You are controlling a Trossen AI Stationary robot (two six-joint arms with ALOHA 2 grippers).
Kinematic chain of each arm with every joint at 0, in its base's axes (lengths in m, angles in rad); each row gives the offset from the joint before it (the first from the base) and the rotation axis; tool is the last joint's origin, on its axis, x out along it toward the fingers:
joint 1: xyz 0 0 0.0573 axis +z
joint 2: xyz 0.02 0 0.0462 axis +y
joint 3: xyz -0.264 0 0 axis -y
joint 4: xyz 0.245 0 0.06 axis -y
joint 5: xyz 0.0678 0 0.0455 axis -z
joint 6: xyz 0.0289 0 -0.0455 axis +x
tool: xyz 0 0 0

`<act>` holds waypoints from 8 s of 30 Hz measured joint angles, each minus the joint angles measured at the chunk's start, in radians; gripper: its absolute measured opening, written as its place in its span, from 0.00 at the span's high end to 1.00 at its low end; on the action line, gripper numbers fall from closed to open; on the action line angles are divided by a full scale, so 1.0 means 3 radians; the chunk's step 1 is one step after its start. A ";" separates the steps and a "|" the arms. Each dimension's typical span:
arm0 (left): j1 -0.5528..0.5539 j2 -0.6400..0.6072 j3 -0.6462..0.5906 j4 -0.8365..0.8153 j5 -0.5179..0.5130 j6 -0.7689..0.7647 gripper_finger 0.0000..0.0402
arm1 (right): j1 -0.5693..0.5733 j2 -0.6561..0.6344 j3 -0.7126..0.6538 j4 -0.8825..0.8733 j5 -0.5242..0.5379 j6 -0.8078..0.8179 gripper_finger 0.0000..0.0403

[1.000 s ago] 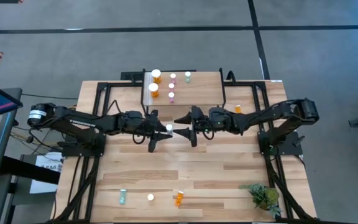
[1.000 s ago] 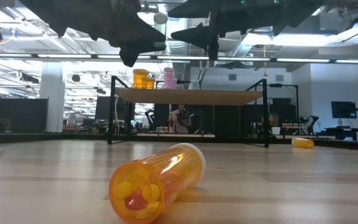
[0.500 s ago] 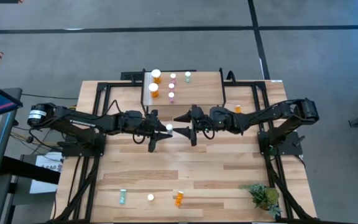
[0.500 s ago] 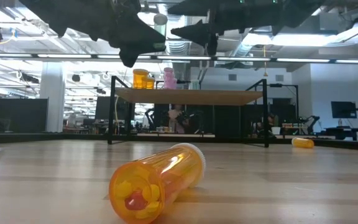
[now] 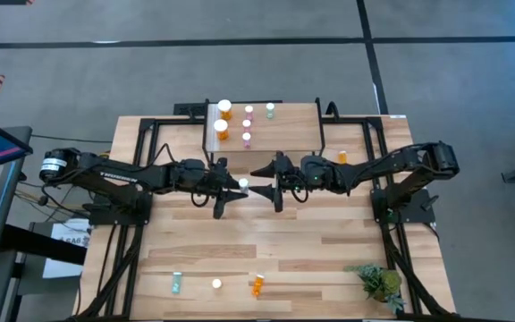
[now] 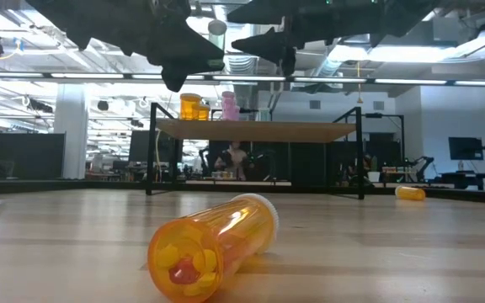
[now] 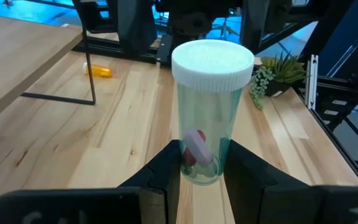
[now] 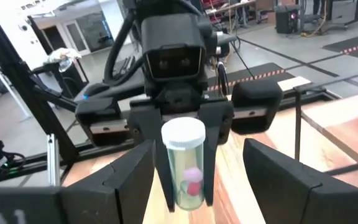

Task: Pick and place medicine bottles onto shelf by color
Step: Put the top small blue pill bottle aligned with other small blue pill bottle on the shelf

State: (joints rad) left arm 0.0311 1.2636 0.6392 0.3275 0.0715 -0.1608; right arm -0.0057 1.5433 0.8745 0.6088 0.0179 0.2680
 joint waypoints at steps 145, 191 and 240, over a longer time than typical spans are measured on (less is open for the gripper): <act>-0.0145 0.0003 -0.0001 -0.0599 0.0037 0.0071 0.79 | 0.0287 0.0599 0.0908 -0.1201 0.0532 -0.0159 0.46; -0.0072 -0.0715 -0.0001 -0.1493 -0.0377 0.0114 0.45 | -0.0146 0.0266 0.0904 -0.1562 0.0431 -0.0135 0.66; -0.0092 -0.1696 -0.0514 -0.0766 -0.0079 0.0411 0.45 | -0.1475 0.0318 0.0907 -0.1853 0.0553 -0.0442 0.64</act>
State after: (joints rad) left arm 0.0036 0.7547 0.4850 0.0978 0.0479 -0.0376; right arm -0.4480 1.6386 1.1465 0.0528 0.1837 0.1354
